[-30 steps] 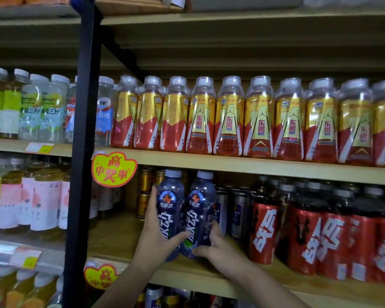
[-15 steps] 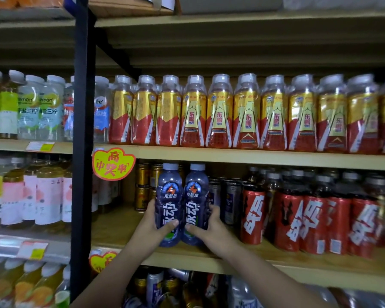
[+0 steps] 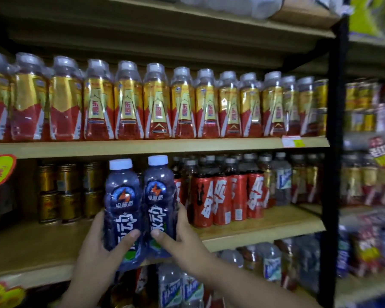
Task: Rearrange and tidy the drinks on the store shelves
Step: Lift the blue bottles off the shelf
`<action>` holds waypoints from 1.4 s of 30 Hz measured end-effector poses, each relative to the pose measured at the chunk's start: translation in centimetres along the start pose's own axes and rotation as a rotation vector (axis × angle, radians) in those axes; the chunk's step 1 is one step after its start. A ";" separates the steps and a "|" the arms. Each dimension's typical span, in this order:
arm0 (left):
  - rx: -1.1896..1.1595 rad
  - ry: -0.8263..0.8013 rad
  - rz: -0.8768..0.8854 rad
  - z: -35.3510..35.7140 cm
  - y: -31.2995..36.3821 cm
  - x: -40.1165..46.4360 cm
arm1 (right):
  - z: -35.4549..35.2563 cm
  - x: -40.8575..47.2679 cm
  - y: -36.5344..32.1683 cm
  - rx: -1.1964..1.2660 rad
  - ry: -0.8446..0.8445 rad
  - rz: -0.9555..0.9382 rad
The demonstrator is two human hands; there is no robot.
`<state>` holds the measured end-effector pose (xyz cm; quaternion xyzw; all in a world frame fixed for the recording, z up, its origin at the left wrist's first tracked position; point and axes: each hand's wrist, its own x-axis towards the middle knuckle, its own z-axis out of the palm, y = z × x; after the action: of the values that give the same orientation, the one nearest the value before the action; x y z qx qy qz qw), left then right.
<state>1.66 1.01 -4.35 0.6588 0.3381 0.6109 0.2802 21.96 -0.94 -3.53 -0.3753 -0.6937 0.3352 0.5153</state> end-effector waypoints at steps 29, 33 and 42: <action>0.551 -0.167 0.247 44.5 1.8 3.5 | -33.9 -4.0 7.8 -0.526 0.737 -0.040; 0.668 -0.247 0.277 44.6 1.4 3.3 | -34.1 -4.0 8.6 -0.605 0.751 -0.037; 0.784 -0.285 0.150 43.6 3.2 1.3 | -33.1 -4.4 7.6 -0.777 0.687 0.189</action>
<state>45.35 2.01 -5.23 0.8161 0.4539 0.3577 0.0072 56.16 1.56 -3.99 -0.6879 -0.5209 -0.0440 0.5035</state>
